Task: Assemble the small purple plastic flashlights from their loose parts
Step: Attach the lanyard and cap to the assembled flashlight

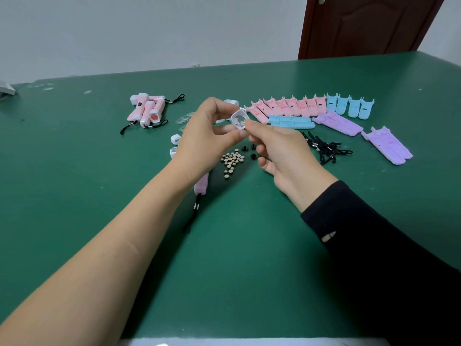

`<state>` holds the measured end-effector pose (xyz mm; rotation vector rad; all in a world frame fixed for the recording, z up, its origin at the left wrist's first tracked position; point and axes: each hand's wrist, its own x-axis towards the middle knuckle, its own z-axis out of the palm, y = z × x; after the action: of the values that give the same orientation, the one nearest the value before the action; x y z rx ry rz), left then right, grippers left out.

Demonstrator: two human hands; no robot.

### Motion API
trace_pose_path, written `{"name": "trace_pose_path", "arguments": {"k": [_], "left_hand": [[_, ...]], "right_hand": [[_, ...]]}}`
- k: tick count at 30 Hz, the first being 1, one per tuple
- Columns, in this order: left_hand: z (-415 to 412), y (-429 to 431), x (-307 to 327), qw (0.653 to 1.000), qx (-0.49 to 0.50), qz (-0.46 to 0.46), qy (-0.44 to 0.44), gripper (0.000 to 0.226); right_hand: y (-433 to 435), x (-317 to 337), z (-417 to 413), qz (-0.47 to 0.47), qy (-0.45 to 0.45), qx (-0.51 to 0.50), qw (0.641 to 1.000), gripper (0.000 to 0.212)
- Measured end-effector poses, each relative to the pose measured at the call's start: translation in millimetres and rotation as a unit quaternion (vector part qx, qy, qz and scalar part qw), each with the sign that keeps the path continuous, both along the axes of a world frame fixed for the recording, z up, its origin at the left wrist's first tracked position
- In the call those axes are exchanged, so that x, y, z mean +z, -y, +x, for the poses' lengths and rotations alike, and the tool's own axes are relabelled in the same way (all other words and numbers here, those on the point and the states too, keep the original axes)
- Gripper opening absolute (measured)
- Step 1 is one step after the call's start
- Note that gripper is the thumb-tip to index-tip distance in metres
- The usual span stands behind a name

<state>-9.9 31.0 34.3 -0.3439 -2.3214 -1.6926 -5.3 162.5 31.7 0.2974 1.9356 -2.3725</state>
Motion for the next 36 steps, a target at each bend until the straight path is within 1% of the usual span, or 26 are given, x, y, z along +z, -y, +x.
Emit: {"name": "trace_pose_path", "arguments": {"k": [4, 13, 18, 22, 24, 27, 33, 36], "left_hand": [[0.1, -0.7, 0.5, 1.0, 0.001, -0.006, -0.007, 0.032], [2.3, -2.4, 1.1, 0.998, 0.022, -0.054, -0.038, 0.033], [3.4, -3.1, 0.6, 0.997, 0.021, -0.065, -0.046, 0.034], [1.6, -2.2, -0.6, 0.996, 0.023, -0.067, -0.047, 0.032], [0.6, -1.9, -1.1, 0.996, 0.024, -0.072, -0.05, 0.032], [-0.1, -2.3, -2.0, 0.995, 0.024, -0.075, -0.06, 0.029], [0.2, -3.4, -3.9, 0.991, 0.047, -0.092, -0.085, 0.025], [0.0, -3.7, -3.7, 0.99, 0.049, -0.094, -0.091, 0.025]], "right_hand": [[1.1, -1.1, 0.0, 0.012, -0.011, -0.012, 1.0, 0.015], [2.1, -4.5, -1.0, 0.024, -0.037, -0.021, 0.999, 0.022], [2.7, -5.3, -1.7, 0.028, -0.04, -0.022, 0.999, 0.02], [3.6, -6.2, -1.6, 0.028, -0.042, -0.014, 0.999, 0.012], [2.5, -6.2, -1.5, 0.027, -0.05, -0.008, 0.998, 0.012], [1.1, -4.6, -1.6, 0.011, -0.055, -0.001, 0.998, 0.007], [4.2, -3.9, 1.0, -0.055, -0.067, 0.015, 0.996, 0.004], [3.4, -3.2, 0.5, -0.058, -0.075, 0.01, 0.995, 0.005]]}}
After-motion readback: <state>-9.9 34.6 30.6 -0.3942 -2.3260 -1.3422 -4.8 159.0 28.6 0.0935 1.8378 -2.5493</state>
